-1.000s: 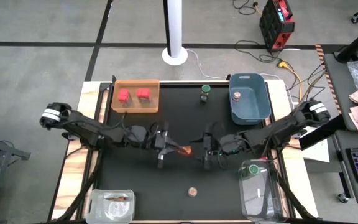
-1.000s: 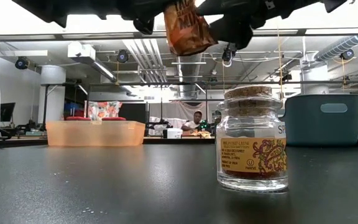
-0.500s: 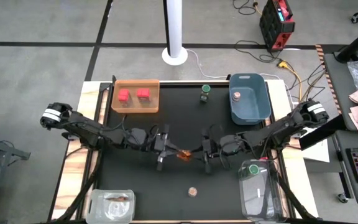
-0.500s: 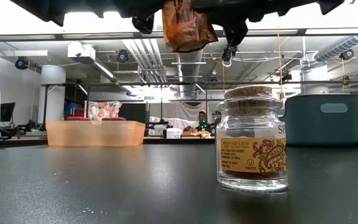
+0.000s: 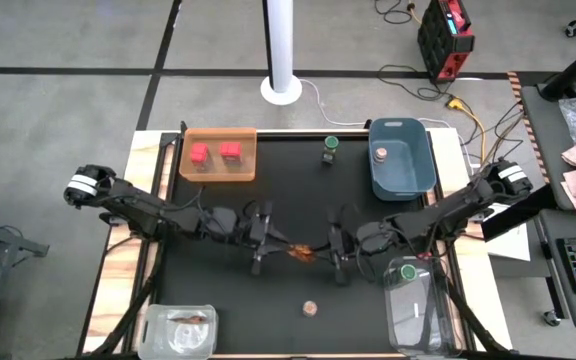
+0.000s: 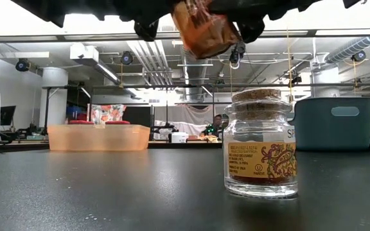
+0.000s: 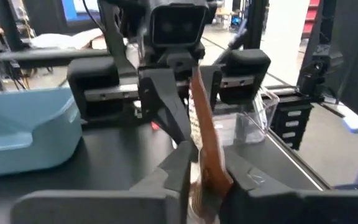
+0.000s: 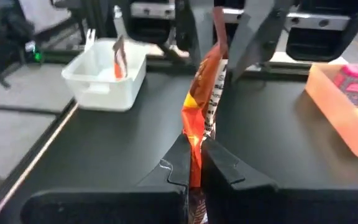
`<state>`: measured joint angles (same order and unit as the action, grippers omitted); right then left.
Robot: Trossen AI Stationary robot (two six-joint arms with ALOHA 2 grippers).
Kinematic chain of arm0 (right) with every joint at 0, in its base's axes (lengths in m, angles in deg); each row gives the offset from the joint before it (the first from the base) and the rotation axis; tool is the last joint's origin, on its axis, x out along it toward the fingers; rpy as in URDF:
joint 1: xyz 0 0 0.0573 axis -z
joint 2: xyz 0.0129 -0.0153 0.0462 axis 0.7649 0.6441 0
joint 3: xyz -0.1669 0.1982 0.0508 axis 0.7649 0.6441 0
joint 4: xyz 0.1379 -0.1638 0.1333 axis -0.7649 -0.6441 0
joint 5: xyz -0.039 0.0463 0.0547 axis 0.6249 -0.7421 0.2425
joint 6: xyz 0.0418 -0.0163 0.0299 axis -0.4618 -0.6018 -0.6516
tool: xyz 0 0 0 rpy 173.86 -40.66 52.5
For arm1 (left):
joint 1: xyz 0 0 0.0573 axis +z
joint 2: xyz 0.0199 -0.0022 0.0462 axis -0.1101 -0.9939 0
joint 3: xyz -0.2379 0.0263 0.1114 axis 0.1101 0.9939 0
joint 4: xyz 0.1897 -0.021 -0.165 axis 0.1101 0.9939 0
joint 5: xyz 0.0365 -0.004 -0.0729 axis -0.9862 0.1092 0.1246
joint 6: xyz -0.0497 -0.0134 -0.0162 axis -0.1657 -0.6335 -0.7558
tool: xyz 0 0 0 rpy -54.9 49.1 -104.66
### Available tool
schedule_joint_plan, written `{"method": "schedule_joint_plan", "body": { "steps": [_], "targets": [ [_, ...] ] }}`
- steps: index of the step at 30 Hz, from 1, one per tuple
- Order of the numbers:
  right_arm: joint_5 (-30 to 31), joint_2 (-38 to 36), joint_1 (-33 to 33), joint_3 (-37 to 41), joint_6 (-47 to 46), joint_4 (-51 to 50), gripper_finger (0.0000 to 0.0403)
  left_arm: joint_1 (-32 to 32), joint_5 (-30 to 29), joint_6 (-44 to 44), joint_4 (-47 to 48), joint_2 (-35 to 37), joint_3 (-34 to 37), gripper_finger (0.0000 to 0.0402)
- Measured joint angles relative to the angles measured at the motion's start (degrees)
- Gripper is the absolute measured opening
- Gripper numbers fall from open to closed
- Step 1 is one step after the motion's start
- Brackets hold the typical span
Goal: Sort spices by type
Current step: Put the orange seasoning bag into the white bin
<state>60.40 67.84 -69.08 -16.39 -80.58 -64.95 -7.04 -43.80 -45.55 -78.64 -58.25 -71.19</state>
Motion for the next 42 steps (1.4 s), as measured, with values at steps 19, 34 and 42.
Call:
{"method": "schedule_joint_plan", "body": {
  "steps": [19, 34, 42],
  "targets": [
    [2.5, -0.3, -5.6, -0.8, -1.4, -12.4, 0.0012, -0.2, -0.4, -7.1, 4.6, -0.6, -1.0, 0.0261],
    [2.7, -0.3, -5.8, -1.7, -5.1, -14.8, 0.0012, -7.6, -12.3, -10.4, -0.2, -3.8, -1.0, 0.0263],
    [2.7, -0.2, -5.8, -1.7, -4.6, -14.7, 0.0012, -7.5, -12.6, -9.5, -2.8, -10.8, -5.6, 0.0263]
  ]
}}
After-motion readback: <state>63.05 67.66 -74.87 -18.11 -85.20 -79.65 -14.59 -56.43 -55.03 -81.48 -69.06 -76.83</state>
